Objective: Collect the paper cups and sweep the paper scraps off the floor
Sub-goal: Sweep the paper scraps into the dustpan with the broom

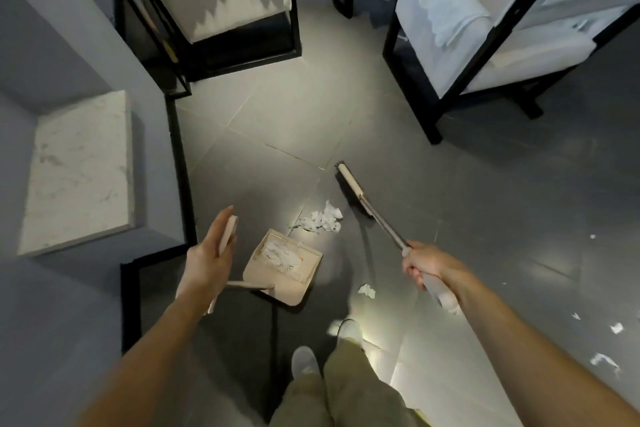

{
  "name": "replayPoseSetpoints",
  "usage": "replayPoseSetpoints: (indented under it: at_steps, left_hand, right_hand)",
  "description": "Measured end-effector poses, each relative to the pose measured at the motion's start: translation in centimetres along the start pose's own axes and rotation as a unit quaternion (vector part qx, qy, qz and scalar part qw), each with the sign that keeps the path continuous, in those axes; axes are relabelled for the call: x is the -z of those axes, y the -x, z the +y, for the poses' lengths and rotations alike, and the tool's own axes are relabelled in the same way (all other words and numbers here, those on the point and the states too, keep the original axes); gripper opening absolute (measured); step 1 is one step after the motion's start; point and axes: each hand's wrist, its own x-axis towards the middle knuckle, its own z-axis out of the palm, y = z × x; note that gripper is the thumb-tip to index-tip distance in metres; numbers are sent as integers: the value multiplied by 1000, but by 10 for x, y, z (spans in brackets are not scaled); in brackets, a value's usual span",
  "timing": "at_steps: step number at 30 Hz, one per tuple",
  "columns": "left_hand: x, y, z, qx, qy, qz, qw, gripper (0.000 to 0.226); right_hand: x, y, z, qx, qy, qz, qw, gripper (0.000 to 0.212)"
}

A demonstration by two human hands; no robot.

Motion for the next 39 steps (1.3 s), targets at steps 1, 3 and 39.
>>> replayPoseSetpoints:
  at_steps: [1, 3, 39]
  left_hand:
    - [1, -1, 0, 2, 2, 4, 1000, 47]
    - [3, -6, 1, 9, 0, 7, 1000, 47]
    - [53, -90, -4, -52, 0, -117, 992, 51]
  right_hand:
    - [2, -5, -1, 4, 18, 2, 1000, 61]
    - [3, -12, -3, 8, 38, 1, 999, 53]
    - [-122, 46, -45, -94, 196, -170, 961, 41]
